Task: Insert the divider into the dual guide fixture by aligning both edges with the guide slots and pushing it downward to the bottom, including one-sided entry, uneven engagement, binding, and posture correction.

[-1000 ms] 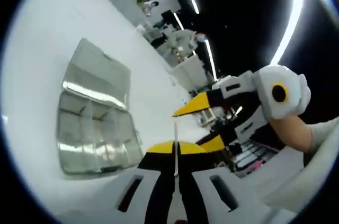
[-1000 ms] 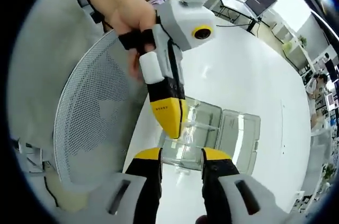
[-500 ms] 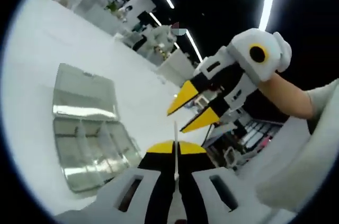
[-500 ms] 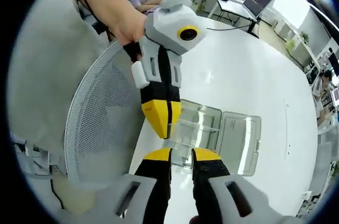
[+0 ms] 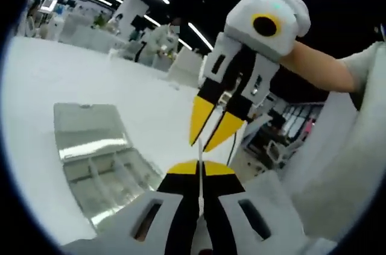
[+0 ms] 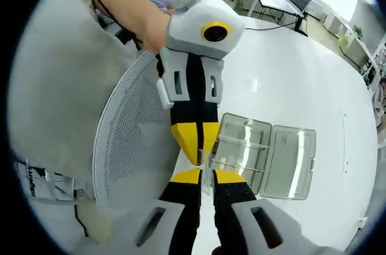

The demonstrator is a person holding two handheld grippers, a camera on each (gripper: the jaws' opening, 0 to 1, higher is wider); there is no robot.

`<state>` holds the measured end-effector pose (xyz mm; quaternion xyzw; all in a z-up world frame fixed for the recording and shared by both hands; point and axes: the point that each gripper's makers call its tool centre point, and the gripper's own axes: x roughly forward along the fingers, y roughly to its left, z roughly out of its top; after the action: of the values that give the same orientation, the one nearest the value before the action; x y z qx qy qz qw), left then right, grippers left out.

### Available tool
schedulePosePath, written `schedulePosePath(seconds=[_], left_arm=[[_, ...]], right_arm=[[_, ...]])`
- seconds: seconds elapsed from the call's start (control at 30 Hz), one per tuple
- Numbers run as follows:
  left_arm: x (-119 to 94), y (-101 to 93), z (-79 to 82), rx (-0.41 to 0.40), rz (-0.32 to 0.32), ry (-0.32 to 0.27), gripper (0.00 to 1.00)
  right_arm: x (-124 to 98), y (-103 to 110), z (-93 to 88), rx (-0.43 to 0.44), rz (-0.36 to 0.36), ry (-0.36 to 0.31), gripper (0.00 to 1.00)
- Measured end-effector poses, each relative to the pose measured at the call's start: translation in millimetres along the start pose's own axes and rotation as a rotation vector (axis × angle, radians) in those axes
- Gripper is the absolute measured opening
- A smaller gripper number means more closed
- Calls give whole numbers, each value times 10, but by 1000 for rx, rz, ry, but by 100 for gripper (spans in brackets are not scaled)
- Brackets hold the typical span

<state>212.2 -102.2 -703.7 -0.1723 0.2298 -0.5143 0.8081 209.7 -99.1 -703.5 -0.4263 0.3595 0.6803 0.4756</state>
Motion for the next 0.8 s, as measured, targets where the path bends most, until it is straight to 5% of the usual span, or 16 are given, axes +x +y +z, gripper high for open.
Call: schedulePosePath(seconds=[0.53,0.8], left_arm=[[21,-68,-64,165,-14,43,0],[29,-77,-74,173,-14,47,0]], right_arm=[[83,137,-59,21,67,26,0],[71,167,-62,125,88,21,0]])
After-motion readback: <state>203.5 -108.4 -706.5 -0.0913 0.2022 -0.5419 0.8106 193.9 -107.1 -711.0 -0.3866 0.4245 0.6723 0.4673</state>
